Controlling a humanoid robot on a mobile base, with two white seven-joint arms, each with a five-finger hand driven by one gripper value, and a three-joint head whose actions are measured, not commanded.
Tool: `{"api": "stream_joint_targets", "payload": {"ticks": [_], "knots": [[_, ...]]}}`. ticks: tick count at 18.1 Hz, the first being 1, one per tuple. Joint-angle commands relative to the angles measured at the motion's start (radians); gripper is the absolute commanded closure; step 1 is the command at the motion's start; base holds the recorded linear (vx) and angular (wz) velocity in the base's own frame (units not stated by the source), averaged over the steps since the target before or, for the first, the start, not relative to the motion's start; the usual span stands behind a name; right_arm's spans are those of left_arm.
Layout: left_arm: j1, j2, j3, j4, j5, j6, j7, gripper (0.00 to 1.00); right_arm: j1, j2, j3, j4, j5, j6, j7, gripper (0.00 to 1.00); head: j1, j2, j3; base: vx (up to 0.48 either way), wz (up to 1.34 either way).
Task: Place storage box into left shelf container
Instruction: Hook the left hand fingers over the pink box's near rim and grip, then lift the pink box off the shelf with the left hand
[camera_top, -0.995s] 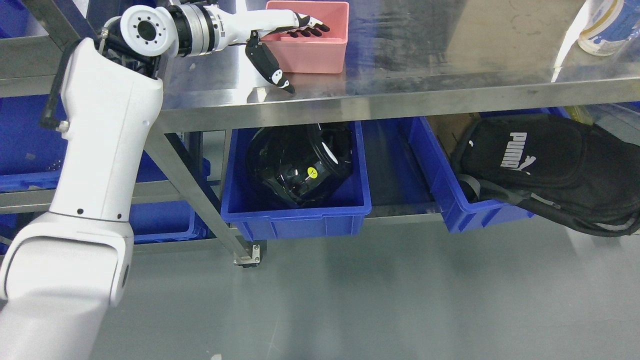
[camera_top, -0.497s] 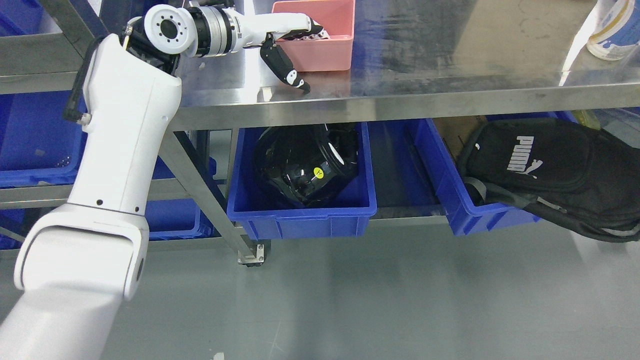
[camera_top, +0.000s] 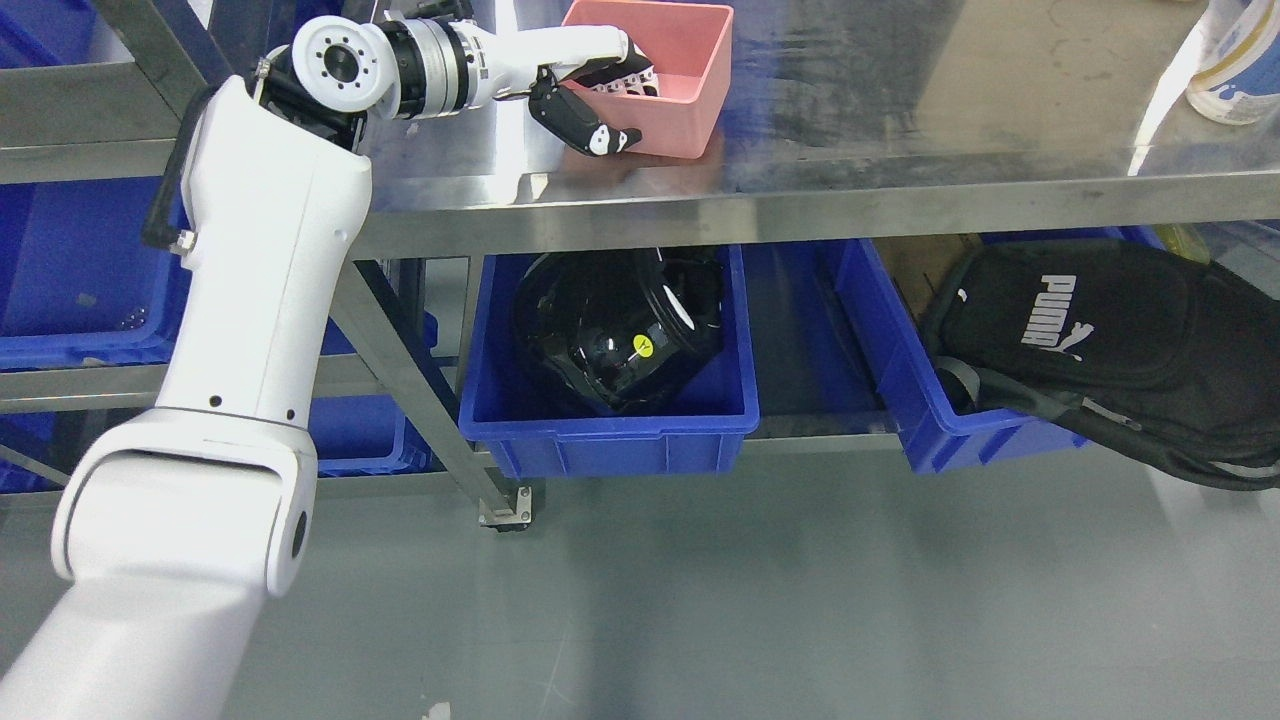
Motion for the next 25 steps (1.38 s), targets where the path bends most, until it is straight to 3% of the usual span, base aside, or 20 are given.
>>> {"api": "stream_joint_targets", "payload": {"ticks": [1,5,14,18,25], "knots": [[-0.018,-0.004,0.197,0.010,0.006,-0.051,0.013,1.00,-0.018,-0.017,0.000,-0.017,0.000,-0.001,0.000,0.01,0.0000,0.000,0.000,0.000,0.00],[-0.011,-0.004,0.316,-0.048,0.016,-0.137,0.019,1.00,-0.018,-0.017,0.000,-0.017,0.000,-0.001,0.000,0.01,0.0000,0.000,0.000,0.000,-0.03],[0.043,-0.003,0.346,-0.263,0.019,-0.207,-0.001,0.99,-0.018,-0.017,0.000,-0.017,0.000,-0.001,0.000,0.01,0.0000,0.000,0.000,0.001,-0.01],[0.164,-0.004,0.389,-0.488,0.059,-0.206,-0.041,1.00,-0.018,-0.017,0.000,-0.017,0.000,-0.001,0.000,0.01,0.0000,0.000,0.000,0.000,0.00],[0.334,-0.004,0.334,-0.700,0.059,-0.217,-0.039,1.00,-0.018,-0.017,0.000,-0.017,0.000,-0.001,0.000,0.01,0.0000,0.000,0.000,-0.060,0.00]]}}
